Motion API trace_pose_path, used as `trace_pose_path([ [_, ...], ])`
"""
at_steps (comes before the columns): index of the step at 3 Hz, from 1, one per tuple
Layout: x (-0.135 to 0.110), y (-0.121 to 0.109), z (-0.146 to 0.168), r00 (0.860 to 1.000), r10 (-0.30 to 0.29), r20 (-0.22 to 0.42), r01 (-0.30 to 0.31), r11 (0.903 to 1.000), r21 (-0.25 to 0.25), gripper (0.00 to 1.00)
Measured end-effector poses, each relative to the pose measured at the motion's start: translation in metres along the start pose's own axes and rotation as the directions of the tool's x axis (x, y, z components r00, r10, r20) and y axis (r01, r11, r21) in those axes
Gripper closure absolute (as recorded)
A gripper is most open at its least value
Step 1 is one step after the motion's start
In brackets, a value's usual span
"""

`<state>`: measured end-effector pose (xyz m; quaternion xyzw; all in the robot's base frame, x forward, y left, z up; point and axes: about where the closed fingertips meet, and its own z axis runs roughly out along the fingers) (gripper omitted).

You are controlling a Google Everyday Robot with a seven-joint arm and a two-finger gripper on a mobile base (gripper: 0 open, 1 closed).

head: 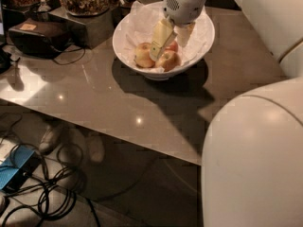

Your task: Pick apple from white bowl

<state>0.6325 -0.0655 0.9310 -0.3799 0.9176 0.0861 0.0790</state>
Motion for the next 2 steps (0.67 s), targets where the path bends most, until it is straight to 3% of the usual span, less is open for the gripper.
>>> trace_pose_path([
  [2,-0.028,0.0,0.016,0.999,0.033,-0.015,-0.033,0.9994,0.008,0.38],
])
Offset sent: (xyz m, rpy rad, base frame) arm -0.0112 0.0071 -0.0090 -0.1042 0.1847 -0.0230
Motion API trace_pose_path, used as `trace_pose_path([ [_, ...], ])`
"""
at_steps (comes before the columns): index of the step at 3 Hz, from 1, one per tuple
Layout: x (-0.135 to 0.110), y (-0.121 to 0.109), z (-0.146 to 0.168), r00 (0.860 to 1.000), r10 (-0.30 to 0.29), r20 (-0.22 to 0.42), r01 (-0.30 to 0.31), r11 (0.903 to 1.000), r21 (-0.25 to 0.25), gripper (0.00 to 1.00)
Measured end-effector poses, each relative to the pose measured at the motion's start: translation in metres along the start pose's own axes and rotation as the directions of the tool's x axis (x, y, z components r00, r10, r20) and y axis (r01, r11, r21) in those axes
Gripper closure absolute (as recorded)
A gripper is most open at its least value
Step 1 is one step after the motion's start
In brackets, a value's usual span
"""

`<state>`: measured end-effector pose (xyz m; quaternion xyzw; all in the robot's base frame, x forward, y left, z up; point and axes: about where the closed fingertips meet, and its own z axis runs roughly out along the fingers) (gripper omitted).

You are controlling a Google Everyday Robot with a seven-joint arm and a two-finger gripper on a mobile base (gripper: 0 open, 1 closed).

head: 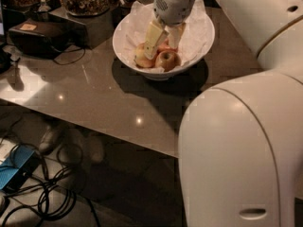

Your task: Pick apple from white bowl

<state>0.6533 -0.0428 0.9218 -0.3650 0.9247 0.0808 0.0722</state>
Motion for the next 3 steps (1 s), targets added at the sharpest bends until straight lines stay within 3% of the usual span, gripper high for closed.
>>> trace_pose_path([
  [2,0.001,-0.005,0.01,0.999,0.028,-0.019,-0.028,0.9995,-0.014,0.36],
  [3,0.024,-0.019,0.019,0.996,0.08,-0.034,-0.081,0.9957,-0.045,0.34],
])
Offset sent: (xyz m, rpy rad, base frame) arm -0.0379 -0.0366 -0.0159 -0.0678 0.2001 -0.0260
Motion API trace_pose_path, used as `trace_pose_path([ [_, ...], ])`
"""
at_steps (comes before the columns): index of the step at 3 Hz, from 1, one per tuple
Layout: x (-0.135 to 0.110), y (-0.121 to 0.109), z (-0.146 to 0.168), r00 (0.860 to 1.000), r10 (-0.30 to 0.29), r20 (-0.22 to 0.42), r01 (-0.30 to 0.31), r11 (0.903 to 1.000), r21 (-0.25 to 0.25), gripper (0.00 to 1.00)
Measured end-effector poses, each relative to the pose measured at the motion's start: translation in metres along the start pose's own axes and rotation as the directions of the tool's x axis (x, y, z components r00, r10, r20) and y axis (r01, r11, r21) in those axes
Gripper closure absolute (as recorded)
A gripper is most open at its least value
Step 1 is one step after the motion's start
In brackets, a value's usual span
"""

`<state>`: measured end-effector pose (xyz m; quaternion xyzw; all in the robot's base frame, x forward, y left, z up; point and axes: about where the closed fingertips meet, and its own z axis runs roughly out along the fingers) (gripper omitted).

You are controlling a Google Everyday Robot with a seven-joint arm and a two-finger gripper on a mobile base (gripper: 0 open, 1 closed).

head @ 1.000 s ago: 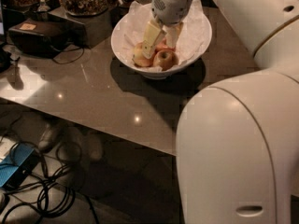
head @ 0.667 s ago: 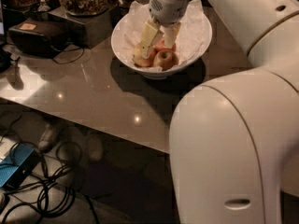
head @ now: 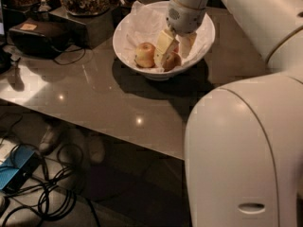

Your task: Pick apple from white bowl

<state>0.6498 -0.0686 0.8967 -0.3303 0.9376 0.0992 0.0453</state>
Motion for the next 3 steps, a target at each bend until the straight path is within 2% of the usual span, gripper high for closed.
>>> trace_pose_path([
  [1,0.0224,-0.0182,0.0031,0.998,0.063,0.001,-0.063,0.9977,-0.025,0.35],
  [2,0.032,-0.0268,0.0039,0.995,0.096,-0.002,-0.096,0.9948,-0.034,0.35],
  [3,0.0315,-0.0265,0.004,0.995,0.096,-0.002,-0.096,0.9948,-0.034,0.35],
])
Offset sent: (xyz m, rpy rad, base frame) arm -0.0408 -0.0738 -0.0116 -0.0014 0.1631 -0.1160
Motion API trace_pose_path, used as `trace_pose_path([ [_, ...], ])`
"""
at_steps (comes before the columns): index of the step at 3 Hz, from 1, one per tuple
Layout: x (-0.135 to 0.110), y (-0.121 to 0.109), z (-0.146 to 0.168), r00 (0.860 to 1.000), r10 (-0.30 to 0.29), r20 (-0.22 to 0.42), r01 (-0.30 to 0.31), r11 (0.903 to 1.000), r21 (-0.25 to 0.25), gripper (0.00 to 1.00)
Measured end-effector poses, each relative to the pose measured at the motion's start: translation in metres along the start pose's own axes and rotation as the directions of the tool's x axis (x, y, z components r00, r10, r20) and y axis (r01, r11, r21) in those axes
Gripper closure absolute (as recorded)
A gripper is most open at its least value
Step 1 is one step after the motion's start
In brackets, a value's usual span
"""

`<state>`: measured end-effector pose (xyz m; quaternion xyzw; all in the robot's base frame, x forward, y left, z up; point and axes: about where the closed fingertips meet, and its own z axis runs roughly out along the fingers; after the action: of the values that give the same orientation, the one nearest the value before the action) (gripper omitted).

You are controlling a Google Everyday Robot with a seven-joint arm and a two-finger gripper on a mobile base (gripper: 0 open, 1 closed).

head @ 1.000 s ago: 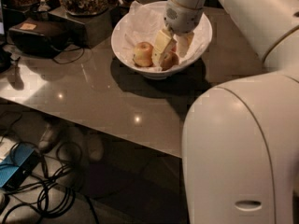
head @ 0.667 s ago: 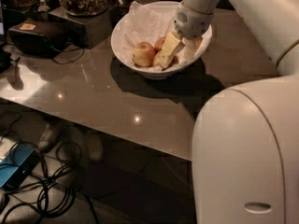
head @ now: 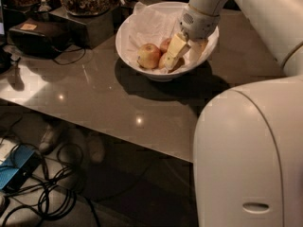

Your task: Pick apple from white bowl

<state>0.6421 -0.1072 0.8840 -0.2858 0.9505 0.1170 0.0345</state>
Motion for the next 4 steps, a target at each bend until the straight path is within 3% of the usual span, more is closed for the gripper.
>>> trace_pose_path([
  [4,-0.02,0.008,-0.007,0.999,-0.043,-0.007,0.043,0.9984,0.036,0.36],
])
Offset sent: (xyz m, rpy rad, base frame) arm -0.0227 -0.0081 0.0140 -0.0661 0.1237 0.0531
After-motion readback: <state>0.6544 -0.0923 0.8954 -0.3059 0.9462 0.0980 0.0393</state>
